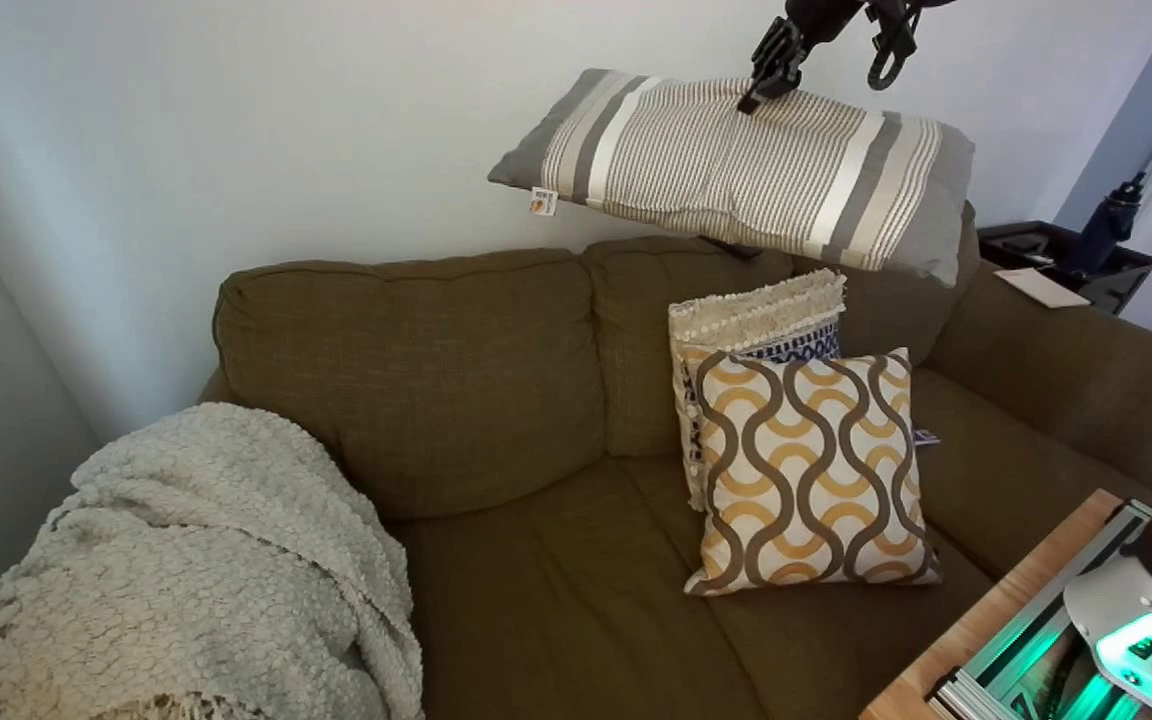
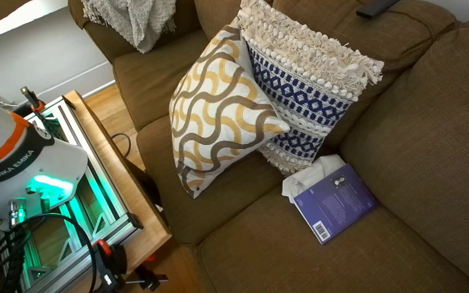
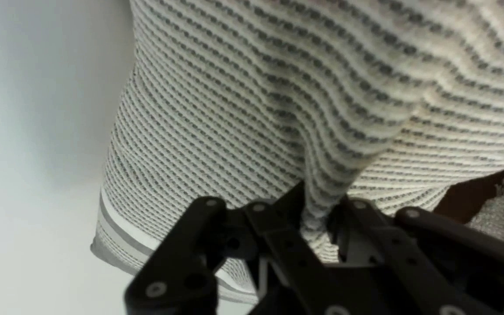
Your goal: Put the big pillow on top of the small two pillows
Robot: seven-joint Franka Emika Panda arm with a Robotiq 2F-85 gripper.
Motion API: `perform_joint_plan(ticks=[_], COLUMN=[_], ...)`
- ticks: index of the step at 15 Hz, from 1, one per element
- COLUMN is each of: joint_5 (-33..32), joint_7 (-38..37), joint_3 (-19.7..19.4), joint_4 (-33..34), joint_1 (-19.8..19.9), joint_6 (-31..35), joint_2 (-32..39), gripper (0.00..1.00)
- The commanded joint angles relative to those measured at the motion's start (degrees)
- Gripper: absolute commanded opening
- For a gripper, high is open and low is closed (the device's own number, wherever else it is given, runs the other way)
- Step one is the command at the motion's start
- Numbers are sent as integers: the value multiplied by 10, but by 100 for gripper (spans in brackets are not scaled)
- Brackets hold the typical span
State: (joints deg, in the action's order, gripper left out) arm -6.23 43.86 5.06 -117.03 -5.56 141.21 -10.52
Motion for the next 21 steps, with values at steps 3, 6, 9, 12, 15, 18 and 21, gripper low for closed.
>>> perform_joint_plan(ticks=[3,6,9,12,15,18,21], joint_5=[54,93,84,95,87,103,109], joint_7=[161,284,408,474,479,464,438], joint_3=[-29,-67,-96,-105,-116,-120,-113], joint_4=[-8,-19,-20,-11,-28,-62,-90], joint_1=[-29,-58,-52,-6,28,49,60], joint_6=[-34,-68,-112,-141,-144,-131,-123], joint_2=[-4,-14,-19,2,19,38,70], gripper=[2,2,2,2,2,2,2])
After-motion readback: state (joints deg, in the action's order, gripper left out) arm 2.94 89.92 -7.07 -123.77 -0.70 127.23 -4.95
